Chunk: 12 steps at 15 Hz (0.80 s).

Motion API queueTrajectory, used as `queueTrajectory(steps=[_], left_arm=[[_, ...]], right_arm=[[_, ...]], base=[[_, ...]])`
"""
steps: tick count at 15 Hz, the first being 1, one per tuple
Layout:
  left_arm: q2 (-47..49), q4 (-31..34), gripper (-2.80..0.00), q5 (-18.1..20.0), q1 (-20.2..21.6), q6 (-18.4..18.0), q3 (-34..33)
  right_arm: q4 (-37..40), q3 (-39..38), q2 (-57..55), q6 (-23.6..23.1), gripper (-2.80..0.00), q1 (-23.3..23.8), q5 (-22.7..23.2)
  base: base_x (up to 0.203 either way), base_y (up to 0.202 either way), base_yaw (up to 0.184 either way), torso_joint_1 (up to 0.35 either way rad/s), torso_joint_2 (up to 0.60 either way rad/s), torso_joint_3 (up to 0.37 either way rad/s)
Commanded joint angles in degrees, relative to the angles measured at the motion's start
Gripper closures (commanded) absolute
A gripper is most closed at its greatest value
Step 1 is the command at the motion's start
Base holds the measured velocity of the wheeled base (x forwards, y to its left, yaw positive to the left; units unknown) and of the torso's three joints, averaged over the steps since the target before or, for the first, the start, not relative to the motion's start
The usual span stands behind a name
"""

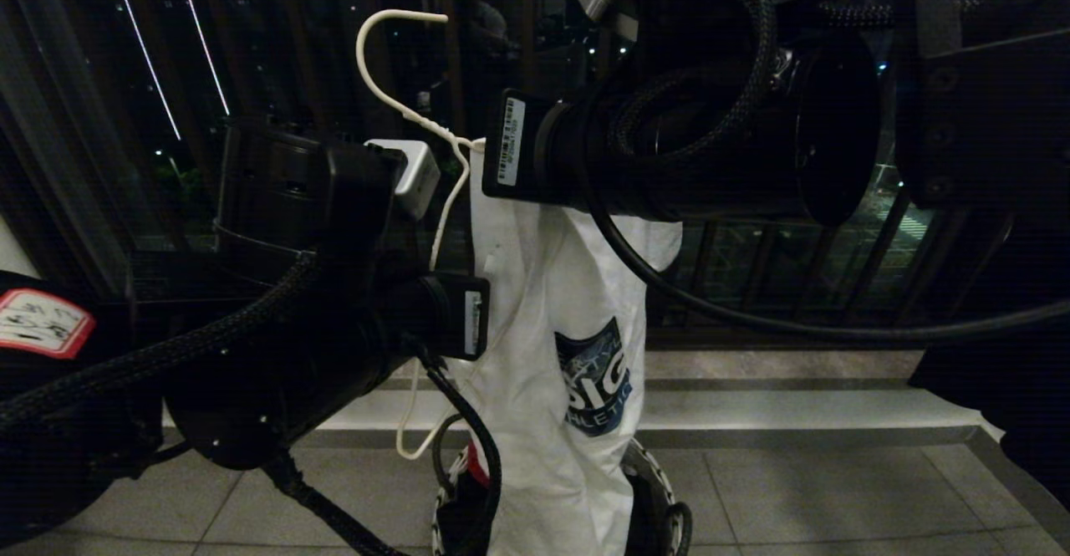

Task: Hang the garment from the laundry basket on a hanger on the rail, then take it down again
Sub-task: Hang the clothes on the clothes rack

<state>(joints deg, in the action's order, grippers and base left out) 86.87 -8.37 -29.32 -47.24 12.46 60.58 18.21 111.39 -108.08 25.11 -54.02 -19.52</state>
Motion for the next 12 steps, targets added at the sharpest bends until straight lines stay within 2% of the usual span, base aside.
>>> queueTrajectory(steps=[1,5,12], left_arm=[[-1.5,-0.4,0.00,0.4,0.1,0.5,-0.7],[-1.2,-8.4,0.00,2.3,0.4,0.3,-3.2],[0.0,-9.0,0.00,2.5,0.5,0.5,-3.5]], right_arm=[[0.2,0.0,0.3,0.1,0.00,-0.7,-0.2],[0.2,0.0,0.5,0.1,0.00,-1.9,-0.6],[0.2,0.0,0.4,0.0,0.00,-3.1,-1.6]], base=[[0.000,0.000,0.000,0.000,0.00,0.000],[0.000,0.000,0.000,0.000,0.00,0.000],[0.000,0.000,0.000,0.000,0.00,0.000]])
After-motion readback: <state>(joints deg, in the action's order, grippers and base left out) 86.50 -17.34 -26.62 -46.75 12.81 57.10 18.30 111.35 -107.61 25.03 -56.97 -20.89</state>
